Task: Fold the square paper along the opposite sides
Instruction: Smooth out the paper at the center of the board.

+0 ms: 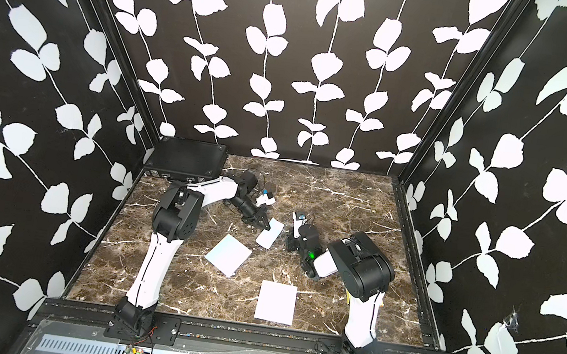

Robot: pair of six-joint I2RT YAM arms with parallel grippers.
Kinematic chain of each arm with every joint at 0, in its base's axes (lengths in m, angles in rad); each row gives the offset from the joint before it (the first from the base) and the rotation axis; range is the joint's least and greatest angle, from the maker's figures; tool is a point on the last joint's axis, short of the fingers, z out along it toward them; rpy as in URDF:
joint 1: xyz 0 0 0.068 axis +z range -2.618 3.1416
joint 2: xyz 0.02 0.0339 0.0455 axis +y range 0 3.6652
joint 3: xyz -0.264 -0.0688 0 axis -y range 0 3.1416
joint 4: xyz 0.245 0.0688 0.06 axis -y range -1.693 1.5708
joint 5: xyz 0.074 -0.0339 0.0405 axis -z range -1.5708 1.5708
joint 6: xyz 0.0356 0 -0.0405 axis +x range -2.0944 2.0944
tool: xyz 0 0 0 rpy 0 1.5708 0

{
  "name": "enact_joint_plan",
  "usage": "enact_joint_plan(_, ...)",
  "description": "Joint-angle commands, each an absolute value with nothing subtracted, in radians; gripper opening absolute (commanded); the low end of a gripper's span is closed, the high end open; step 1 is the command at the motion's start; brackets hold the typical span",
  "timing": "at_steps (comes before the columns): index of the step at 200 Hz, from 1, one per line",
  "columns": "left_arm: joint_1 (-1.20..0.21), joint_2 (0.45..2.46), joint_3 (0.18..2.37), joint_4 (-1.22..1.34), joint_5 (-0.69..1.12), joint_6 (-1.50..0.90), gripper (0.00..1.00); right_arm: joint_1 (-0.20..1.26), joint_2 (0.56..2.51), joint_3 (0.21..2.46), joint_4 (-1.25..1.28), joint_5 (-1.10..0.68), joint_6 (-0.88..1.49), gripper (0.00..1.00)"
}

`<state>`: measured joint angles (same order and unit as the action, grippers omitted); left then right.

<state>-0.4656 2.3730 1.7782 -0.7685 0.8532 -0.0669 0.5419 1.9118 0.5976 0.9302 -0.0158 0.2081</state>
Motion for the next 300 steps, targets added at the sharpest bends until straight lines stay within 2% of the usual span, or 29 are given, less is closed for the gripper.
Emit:
enact_joint_plan(1,-0.466,2.343,1.678,-0.637,0.769,-0.198,0.0,0.542,1.901,0.602,1.045,-0.146,0.194,0.24)
enact_joint_plan(28,-0.467,2.308,1.599,-0.525,0.759,-0.296,0.0,0.543,1.937,0.626,1.114,-0.187,0.21,0.24)
enact_joint_plan(74,-0.467,2.291,1.579,-0.52,0.765,-0.287,0.0,0.557,1.969,0.686,1.107,-0.18,0.244,0.22)
enact_joint_plan(99,-0.468,2.287,1.572,-0.521,0.769,-0.279,0.0,0.58,2.007,0.709,1.091,-0.126,0.318,0.18)
enact_joint_plan(161,-0.466,2.268,1.56,-0.524,0.767,-0.269,0.0,0.589,2.111,0.699,1.098,0.043,0.45,0.16)
enact_joint_plan(300,-0.463,2.244,1.539,-0.513,0.743,-0.281,0.0,0.552,2.058,0.624,1.094,0.086,0.467,0.17)
